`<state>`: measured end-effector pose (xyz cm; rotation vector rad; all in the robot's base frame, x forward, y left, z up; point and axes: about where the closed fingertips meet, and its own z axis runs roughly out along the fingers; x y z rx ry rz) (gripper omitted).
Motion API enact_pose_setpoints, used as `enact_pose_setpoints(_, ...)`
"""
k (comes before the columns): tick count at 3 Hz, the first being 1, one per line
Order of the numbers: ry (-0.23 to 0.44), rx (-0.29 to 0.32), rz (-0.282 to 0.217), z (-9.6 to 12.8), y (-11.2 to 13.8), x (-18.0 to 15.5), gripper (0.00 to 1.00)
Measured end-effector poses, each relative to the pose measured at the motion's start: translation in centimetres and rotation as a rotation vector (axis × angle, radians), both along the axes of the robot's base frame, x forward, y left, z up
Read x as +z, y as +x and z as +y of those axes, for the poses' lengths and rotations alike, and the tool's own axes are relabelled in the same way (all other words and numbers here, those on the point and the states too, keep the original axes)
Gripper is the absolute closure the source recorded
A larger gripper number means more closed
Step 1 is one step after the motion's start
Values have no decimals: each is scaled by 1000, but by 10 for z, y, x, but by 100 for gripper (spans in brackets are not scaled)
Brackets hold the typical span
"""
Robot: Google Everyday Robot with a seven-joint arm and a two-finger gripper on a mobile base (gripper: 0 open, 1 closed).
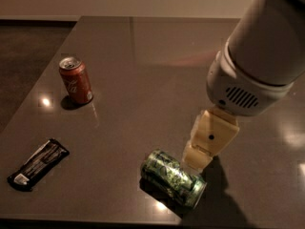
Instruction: Place green can upright
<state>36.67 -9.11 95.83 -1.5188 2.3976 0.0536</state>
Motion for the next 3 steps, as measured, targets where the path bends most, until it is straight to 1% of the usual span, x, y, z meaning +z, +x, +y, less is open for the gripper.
enact_pose_setpoints(1, -2, -28, 11, 12, -13, -6, 0)
enact_pose_setpoints(2, 0, -34, 30, 21, -21, -23, 0)
enact_pose_setpoints(3, -15, -35, 43, 23, -22, -45, 0)
